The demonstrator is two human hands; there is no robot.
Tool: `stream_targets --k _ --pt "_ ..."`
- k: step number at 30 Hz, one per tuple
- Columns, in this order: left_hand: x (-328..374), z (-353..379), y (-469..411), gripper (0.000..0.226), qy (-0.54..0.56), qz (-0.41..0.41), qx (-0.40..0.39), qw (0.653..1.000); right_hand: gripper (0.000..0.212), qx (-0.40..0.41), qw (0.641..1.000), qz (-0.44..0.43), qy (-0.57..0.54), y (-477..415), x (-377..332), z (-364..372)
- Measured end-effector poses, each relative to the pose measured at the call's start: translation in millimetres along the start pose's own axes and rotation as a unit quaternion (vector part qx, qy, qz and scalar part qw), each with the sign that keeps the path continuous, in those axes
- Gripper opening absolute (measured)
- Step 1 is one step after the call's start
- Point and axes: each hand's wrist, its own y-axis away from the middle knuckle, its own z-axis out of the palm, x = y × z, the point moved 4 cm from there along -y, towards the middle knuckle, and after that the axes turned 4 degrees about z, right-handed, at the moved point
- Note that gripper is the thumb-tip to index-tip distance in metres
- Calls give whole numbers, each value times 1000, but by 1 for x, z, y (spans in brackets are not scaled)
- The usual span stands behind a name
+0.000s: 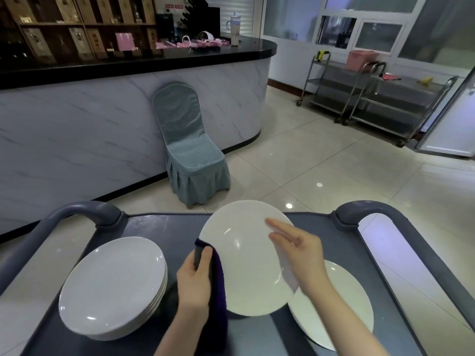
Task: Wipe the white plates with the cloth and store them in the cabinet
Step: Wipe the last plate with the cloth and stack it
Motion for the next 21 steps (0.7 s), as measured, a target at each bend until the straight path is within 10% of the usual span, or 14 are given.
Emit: stream_targets --k 4,13,21 --pt "21 -7 -22 25 -82 50 -43 994 26 26 998 56 -18 27 25 10" --pt "58 11 -38 12 -288 218 -262 895 24 -197 961 -36 189 3 -5 8" --pt "4 6 -5 18 55 -31 -5 998 38 45 999 19 -2 3 0 7"
